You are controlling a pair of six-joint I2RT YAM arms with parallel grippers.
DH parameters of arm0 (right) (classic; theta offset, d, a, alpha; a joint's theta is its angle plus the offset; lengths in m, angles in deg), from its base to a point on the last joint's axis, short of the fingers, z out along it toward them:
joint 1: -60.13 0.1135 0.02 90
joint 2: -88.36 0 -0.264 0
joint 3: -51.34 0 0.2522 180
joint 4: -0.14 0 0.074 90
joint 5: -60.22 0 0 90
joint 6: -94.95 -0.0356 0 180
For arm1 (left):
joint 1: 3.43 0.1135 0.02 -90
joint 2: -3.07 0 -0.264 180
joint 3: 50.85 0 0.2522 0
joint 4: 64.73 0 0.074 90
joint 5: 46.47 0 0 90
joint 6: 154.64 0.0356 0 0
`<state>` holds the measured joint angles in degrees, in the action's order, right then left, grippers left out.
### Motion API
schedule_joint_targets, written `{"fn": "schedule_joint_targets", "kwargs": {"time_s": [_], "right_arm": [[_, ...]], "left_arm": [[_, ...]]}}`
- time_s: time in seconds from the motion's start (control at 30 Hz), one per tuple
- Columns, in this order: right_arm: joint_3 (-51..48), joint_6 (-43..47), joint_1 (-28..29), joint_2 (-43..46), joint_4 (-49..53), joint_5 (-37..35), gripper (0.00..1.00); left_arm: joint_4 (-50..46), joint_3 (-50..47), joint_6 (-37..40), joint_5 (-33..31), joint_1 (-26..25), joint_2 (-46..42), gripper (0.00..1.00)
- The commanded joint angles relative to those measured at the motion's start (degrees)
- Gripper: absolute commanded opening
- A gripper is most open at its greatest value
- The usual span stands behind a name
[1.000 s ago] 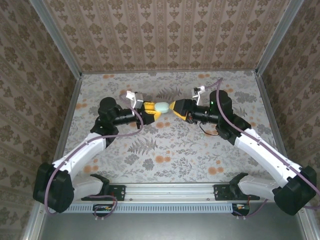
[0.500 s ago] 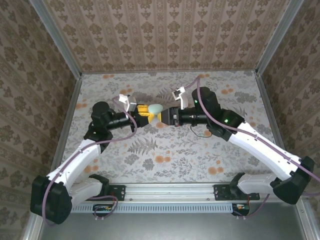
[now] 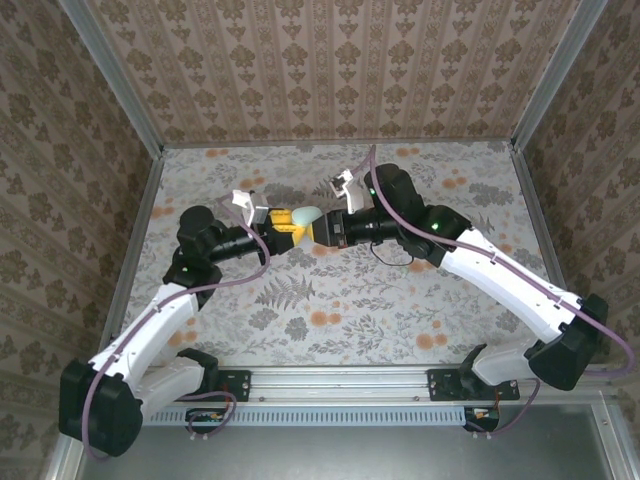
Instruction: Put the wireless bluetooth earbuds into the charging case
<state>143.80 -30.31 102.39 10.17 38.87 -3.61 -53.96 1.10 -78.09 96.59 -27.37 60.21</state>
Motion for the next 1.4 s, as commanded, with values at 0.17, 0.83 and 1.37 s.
{"fn": "schedule_joint_targets", "kwargs": {"time_s": [0.17, 0.83, 1.37], "right_arm": [[4.7, 0.9, -1.6, -1.2, 0.1, 2.4, 0.26], [10.0, -0.9, -4.3, -7.1, 3.6, 7.3, 0.24], [10.9, -0.8, -5.9, -8.9, 5.4, 11.1, 0.24]], "left_arm": [[-5.6, -0.8, 3.2, 1.3, -0.5, -2.4, 0.28], [-12.2, -1.9, 7.9, -0.5, -0.9, -3.9, 0.27], [-15.1, -0.8, 9.7, -1.6, -0.8, -3.7, 0.27]]}}
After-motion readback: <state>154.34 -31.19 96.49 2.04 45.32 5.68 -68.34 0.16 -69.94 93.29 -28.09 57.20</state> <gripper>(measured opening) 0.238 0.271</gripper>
